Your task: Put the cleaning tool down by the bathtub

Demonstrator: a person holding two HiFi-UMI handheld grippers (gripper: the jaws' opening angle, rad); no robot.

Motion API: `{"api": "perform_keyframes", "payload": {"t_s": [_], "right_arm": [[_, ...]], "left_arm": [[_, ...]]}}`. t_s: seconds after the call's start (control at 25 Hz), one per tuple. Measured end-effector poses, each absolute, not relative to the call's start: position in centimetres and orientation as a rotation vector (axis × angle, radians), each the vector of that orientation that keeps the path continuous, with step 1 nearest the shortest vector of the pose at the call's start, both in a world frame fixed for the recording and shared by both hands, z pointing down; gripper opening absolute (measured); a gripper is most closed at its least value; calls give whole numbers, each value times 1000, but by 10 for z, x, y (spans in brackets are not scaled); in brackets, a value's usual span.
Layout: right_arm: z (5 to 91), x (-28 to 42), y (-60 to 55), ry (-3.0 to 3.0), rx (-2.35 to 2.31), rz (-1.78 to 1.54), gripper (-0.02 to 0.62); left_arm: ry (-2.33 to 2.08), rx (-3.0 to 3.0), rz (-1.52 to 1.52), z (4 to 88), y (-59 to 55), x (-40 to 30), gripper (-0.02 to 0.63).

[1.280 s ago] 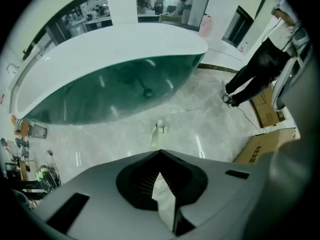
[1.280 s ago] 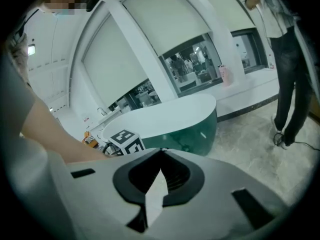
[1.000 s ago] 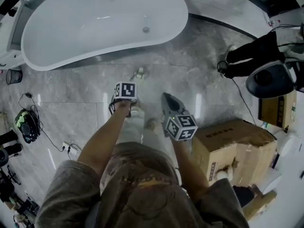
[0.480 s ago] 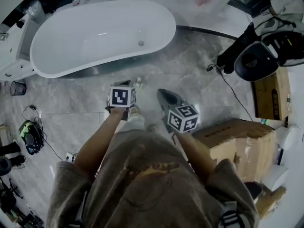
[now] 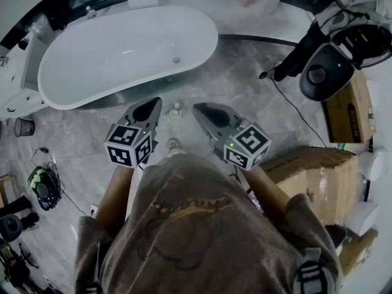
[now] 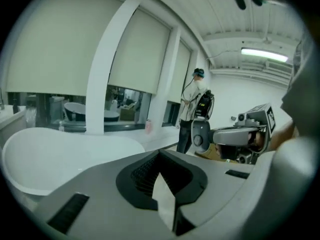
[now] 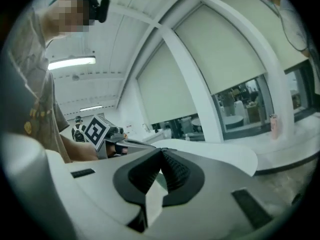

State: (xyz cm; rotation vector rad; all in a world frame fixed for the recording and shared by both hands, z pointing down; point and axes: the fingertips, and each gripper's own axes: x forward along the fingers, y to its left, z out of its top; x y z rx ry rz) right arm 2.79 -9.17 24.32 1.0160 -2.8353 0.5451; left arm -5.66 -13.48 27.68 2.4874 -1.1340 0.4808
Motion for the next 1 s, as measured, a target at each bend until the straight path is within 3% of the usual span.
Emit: {"api": "perform_keyframes", "payload": {"t_s": [0.12,0.28,1.0], "right_arm": [[215,22,-79,-2929,892,383,0],[200,30,-72,-3023,841,399,0],[206,31,-61,-3074,794,434,0]], "left_arm": [[-1046,2614,356,247,-122,-52,11],[-980,2695,254,223,-112,-45,9],[-977,2693,245,234,-78,-29,11]]}}
